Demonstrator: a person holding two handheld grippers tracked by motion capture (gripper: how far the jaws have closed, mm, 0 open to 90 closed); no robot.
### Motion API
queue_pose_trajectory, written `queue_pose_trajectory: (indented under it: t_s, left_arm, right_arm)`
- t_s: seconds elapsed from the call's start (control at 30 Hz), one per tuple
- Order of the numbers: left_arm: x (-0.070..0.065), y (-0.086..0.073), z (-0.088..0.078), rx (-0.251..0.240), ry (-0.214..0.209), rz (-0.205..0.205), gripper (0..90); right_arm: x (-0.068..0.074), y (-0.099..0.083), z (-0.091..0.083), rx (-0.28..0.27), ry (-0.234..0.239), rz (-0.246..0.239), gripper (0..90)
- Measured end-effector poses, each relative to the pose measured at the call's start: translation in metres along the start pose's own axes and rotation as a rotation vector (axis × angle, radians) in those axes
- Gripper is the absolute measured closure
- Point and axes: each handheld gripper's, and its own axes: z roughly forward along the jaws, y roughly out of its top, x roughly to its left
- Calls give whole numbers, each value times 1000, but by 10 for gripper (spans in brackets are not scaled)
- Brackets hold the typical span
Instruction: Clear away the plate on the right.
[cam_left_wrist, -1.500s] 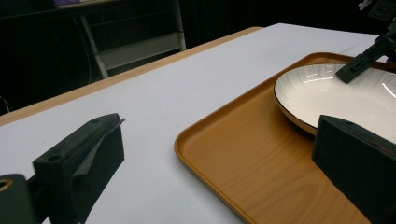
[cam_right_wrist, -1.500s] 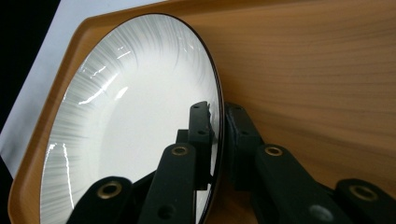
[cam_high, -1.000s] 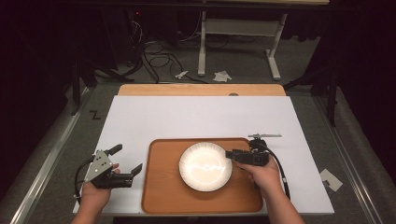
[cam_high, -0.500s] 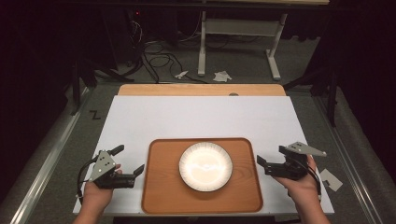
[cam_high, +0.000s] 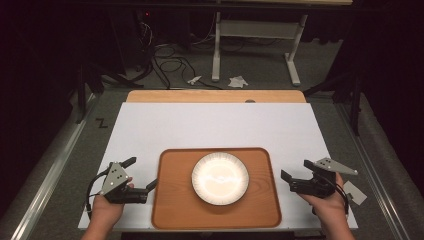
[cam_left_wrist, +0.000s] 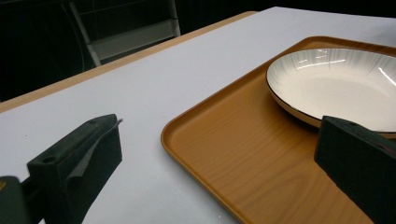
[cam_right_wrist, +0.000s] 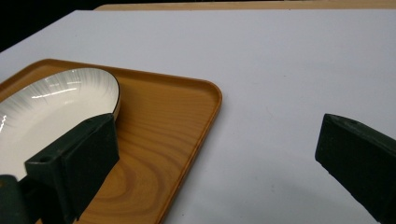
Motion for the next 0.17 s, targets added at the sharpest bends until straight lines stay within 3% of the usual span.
queue_pose_trajectory:
  t_s: [0.17]
  left_arm:
    - [-3,1,1,7,-3,14,17]
  right_arm:
    - [-3,-1,-1,1,8,22,1]
